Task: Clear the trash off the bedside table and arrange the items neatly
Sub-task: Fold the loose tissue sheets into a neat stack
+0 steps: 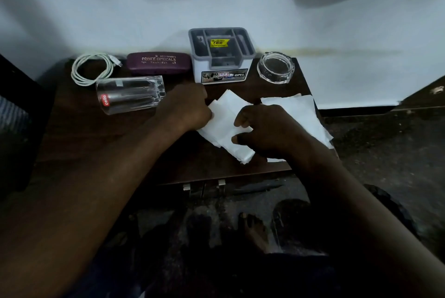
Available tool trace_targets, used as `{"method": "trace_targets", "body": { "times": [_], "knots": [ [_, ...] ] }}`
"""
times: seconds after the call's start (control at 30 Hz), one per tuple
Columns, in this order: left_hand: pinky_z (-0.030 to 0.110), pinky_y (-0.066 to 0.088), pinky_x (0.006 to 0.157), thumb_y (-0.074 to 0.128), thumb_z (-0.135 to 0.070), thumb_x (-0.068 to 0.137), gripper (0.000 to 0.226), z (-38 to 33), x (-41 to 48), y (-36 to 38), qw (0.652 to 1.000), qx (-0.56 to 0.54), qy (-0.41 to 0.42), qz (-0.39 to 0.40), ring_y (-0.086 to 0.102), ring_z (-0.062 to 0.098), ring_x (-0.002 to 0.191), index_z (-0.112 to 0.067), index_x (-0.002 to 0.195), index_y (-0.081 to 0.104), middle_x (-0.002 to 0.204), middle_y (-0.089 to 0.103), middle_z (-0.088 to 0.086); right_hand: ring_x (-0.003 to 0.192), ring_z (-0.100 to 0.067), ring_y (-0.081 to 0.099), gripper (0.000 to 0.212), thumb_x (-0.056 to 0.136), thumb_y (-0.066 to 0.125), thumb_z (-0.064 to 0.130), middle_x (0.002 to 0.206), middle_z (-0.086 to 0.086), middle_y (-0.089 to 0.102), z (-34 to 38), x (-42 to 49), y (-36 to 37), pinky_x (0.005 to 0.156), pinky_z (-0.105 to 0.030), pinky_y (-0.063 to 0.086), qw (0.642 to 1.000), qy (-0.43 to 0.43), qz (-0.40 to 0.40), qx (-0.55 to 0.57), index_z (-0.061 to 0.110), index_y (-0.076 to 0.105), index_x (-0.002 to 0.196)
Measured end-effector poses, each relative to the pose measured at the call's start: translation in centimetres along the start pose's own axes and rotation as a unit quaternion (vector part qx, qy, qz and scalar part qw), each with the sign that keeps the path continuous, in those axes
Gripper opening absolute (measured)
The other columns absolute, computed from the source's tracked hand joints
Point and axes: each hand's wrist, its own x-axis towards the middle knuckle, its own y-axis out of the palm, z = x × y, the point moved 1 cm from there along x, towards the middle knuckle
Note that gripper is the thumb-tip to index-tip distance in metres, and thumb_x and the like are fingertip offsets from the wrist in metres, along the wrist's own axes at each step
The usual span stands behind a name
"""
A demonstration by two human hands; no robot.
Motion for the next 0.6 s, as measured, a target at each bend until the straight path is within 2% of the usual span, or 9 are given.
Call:
{"method": "trace_targets", "body": {
  "times": [0.17, 0.27, 0.33, 0.4, 0.47, 0.53, 0.6],
  "knots": [
    [0.034, 0.058, 0.076, 0.082, -0.027, 0.077, 0.013, -0.3, 0.7, -0.5, 0.999, -0.038, -0.017, 0.027, 0.070, 0.018, 0.083, -0.020, 0.088, 0.077, 0.093, 0.075, -0.001, 0.112, -0.021, 0.065, 0.037, 0.081, 0.087, 0.033, 0.122, -0.002, 0.069, 0.5, 0.5, 0.5, 0.099, -0.041, 0.054, 1.000, 0.006, 0.008, -0.014, 0.027, 0.071, 0.113],
    [0.026, 0.046, 0.067, 0.082, -0.027, 0.078, 0.009, -0.4, 0.8, -0.7, 0.998, -0.060, -0.011, 0.035, 0.066, 0.013, 0.078, -0.024, 0.077, 0.074, 0.085, 0.073, -0.006, 0.112, -0.022, 0.066, 0.037, 0.080, 0.087, 0.032, 0.121, -0.003, 0.069, 0.7, 0.8, 0.5, 0.099, -0.040, 0.054, 1.000, 0.008, 0.006, -0.020, 0.026, 0.072, 0.113],
    [0.024, 0.044, 0.061, 0.081, -0.028, 0.077, 0.009, -0.4, 0.9, -0.9, 0.995, -0.084, -0.021, 0.040, 0.066, 0.011, 0.076, -0.025, 0.074, 0.073, 0.080, 0.071, -0.008, 0.110, -0.020, 0.066, 0.035, 0.080, 0.087, 0.033, 0.118, -0.002, 0.070, 0.8, 1.0, 0.6, 0.098, -0.040, 0.054, 1.000, 0.006, 0.003, -0.022, 0.026, 0.072, 0.111],
    [0.027, 0.053, 0.062, 0.080, -0.029, 0.074, 0.011, -0.7, 0.9, -1.1, 0.989, -0.130, -0.042, 0.052, 0.069, 0.013, 0.077, -0.018, 0.077, 0.076, 0.080, 0.073, -0.004, 0.107, -0.019, 0.067, 0.032, 0.079, 0.087, 0.035, 0.113, 0.000, 0.071, 1.0, 1.2, 0.5, 0.095, -0.039, 0.055, 1.000, 0.007, -0.001, -0.021, 0.026, 0.072, 0.106],
    [0.031, 0.058, 0.063, 0.079, -0.029, 0.072, 0.018, -1.0, 0.7, -1.3, 0.973, -0.209, -0.072, 0.072, 0.071, 0.017, 0.073, -0.014, 0.081, 0.078, 0.080, 0.075, 0.003, 0.101, -0.018, 0.067, 0.034, 0.076, 0.088, 0.043, 0.106, 0.003, 0.072, 1.0, 1.4, 0.3, 0.088, -0.037, 0.055, 1.000, 0.018, -0.015, -0.004, 0.028, 0.069, 0.100],
    [0.027, 0.053, 0.052, 0.078, -0.027, 0.070, 0.017, -1.2, 0.3, -1.9, 0.941, -0.308, -0.101, 0.095, 0.070, 0.015, 0.062, -0.014, 0.080, 0.079, 0.074, 0.076, 0.002, 0.094, -0.014, 0.067, 0.046, 0.071, 0.090, 0.053, 0.099, 0.007, 0.072, 1.1, 1.5, -0.1, 0.081, -0.033, 0.054, 0.998, 0.026, -0.041, 0.041, 0.029, 0.066, 0.102],
    [0.023, 0.046, 0.048, 0.076, -0.026, 0.071, 0.012, -1.5, 0.1, -2.3, 0.910, -0.378, -0.117, 0.122, 0.068, 0.013, 0.052, -0.016, 0.078, 0.079, 0.068, 0.075, -0.001, 0.089, -0.007, 0.066, 0.061, 0.065, 0.091, 0.062, 0.097, 0.010, 0.071, 1.2, 1.3, -0.5, 0.075, -0.029, 0.053, 0.992, 0.028, -0.067, 0.104, 0.029, 0.064, 0.109]
  ]
}}
